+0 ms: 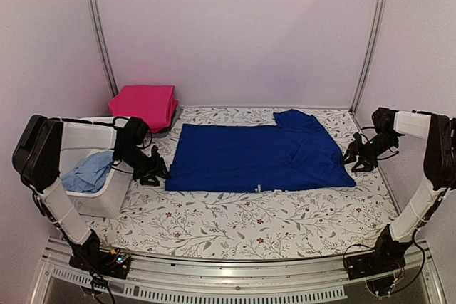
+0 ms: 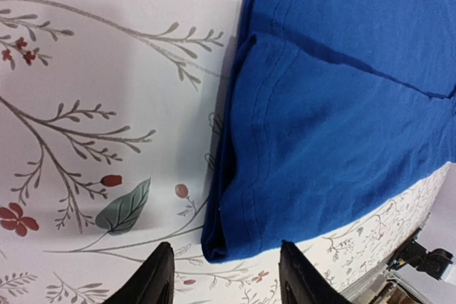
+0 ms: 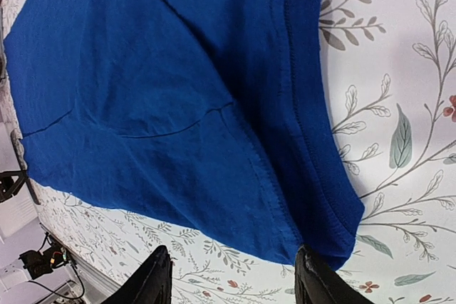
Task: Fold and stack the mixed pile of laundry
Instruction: Adjust the 1/3-folded T-shirt at the center of the board.
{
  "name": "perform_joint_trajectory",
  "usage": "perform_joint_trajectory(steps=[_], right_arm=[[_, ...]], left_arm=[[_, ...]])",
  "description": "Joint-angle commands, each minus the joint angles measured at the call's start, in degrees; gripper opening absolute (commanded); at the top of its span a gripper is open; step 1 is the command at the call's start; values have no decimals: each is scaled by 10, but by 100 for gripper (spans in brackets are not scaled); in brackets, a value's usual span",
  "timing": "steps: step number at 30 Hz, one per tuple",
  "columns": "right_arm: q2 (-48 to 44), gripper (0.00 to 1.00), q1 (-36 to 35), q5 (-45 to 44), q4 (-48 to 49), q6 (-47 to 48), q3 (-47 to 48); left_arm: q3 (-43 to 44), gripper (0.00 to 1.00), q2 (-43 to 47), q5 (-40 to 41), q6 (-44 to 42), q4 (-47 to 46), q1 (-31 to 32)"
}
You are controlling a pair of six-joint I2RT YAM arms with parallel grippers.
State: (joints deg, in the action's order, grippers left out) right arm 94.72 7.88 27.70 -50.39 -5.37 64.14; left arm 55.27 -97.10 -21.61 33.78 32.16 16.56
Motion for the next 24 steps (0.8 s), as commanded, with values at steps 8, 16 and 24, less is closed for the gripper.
perform_joint_trajectory(steps=[8, 16, 24], right_arm=[[54, 50, -2, -33, 23, 5, -14], [76, 41, -5, -28, 25, 3, -14], [78, 21, -7, -27, 23, 3, -19]], left_arm=[[-19, 50, -12, -25, -3, -31, 20], [-19, 47, -22, -33, -7, -44, 21], [2, 43, -46, -31, -26, -49, 22]])
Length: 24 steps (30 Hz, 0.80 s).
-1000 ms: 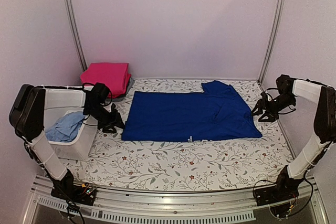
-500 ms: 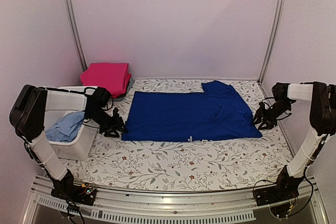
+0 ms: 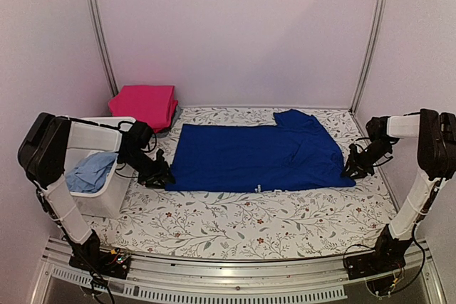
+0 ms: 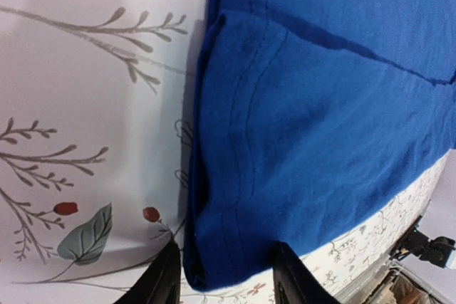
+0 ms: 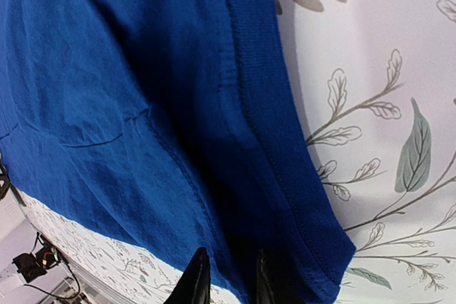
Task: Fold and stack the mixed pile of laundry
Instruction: Adjust the 1/3-folded T-shirt at the center of the board.
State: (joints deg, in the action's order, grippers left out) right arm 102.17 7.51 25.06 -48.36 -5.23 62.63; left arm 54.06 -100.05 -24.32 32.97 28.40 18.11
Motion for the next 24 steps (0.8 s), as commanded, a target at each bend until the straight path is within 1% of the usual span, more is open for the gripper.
perform_joint_trajectory(steps=[1, 3, 5, 10, 13, 17, 20, 24], right_arm=[[2, 16, -3, 0, 2, 1, -4], [-2, 9, -3, 2, -1, 1, -5], [-8, 1, -3, -1, -5, 0, -6], [-31, 0, -2, -36, -19, -10, -6], [-49, 0, -3, -82, -36, -21, -4], [-76, 0, -2, -111, -54, -39, -16], [-89, 0, -2, -117, -59, -54, -28], [-74, 0, -4, -112, -63, -58, -36]], left_arm=[[16, 40, -17, -8, -20, -13, 6], [20, 33, -16, -12, -24, -13, 6], [23, 24, -13, -16, -26, -12, 5], [26, 1, -4, -17, -31, 6, 4], [32, 0, 2, -6, -35, 31, 4], [35, 0, 15, 10, -43, 60, 3], [37, 0, 25, 15, -46, 80, 2], [35, 0, 32, 20, -52, 94, 3]])
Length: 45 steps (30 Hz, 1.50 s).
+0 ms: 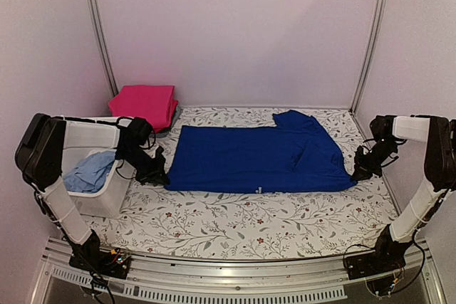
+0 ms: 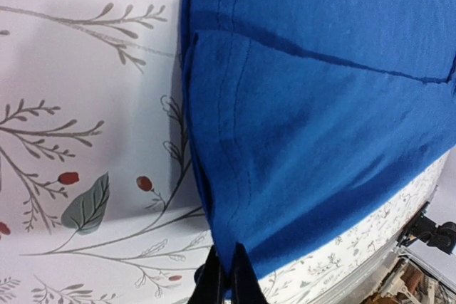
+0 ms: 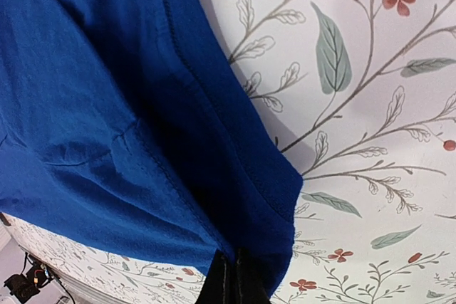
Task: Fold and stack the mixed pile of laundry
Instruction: Adjust the 1/3-folded T-shirt at the center of the board.
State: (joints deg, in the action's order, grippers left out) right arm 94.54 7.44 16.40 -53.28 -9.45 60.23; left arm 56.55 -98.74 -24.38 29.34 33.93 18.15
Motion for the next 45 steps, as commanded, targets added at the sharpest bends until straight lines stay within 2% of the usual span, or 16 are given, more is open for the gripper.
perform_joint_trajectory(steps=[1, 8, 20, 25, 28, 29, 31, 32, 35, 39, 42, 45], right_arm=[[7, 0, -5, -26, -13, -16, -13], [47, 0, -32, -54, -14, -25, -17], [25, 3, -48, -85, -42, -72, -21], [36, 6, -52, -82, -48, -82, -20], [47, 14, -53, -76, -49, -80, -16], [50, 20, -53, -79, -52, -80, -11], [52, 41, -53, -85, -70, -80, 10], [50, 46, -53, -82, -75, -78, 23], [22, 47, -53, -72, -79, -63, 59], [-10, 48, -53, 0, -48, -21, 104], [-12, 50, -54, 75, 3, 10, 143], [25, 49, -58, 138, 38, 20, 191]], left_arm=[[9, 0, 16, 22, -18, 43, 2], [-14, 0, -3, 22, -19, 52, 2], [-35, 0, 2, 35, -5, 66, 3], [-36, 0, 1, 40, -2, 67, 3], [-34, 0, -4, 42, -2, 69, 3], [-33, 3, -6, 40, -3, 70, 3], [-30, 18, 2, 26, -7, 64, 3], [-29, 26, 13, 17, -9, 58, 3], [-15, 45, 59, 9, -17, 44, 3], [17, 62, 94, 20, -35, 31, 3], [45, 69, 89, 8, -44, 11, 4], [90, 72, 59, -5, -52, -9, 12]])
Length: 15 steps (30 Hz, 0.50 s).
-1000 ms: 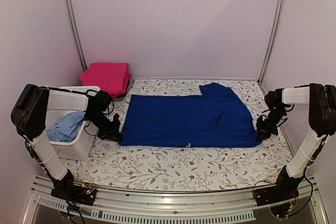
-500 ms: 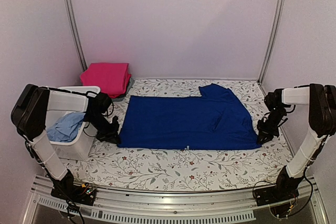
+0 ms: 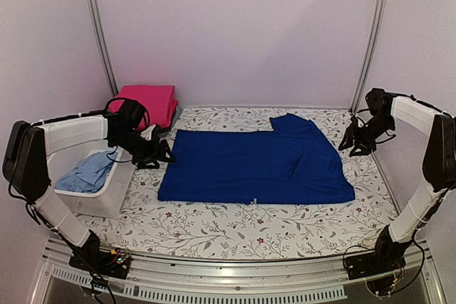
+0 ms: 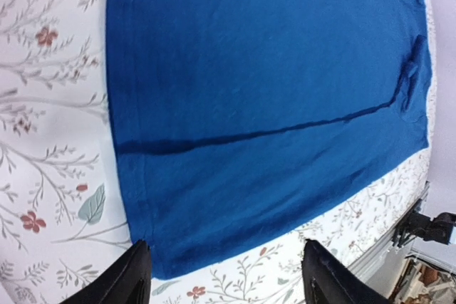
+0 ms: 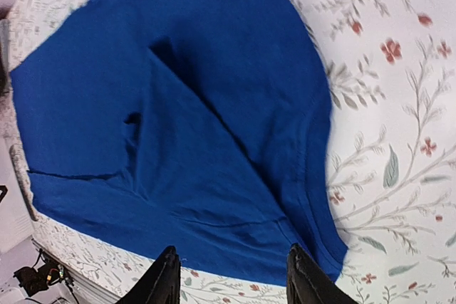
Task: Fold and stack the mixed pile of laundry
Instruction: Adjust the 1/3-folded T-shirt at the center of the board.
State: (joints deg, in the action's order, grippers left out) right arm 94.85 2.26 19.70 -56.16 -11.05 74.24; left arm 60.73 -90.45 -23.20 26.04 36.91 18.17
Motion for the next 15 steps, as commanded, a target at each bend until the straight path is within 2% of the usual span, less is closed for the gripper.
perform_joint_trajectory(steps=[1, 5, 9, 15], right_arm=[[33, 48, -11, 116, 74, 39, 67], [100, 42, -69, 125, 74, 63, 145], [180, 34, -123, 97, 39, 74, 226], [241, 31, -172, 77, 27, 42, 240]], left_arm=[[61, 72, -35, -24, -20, -49, 18], [116, 69, -84, -17, -21, -74, 51], [150, 66, -127, -12, -6, -71, 69], [137, 65, -128, -2, 2, -72, 76]])
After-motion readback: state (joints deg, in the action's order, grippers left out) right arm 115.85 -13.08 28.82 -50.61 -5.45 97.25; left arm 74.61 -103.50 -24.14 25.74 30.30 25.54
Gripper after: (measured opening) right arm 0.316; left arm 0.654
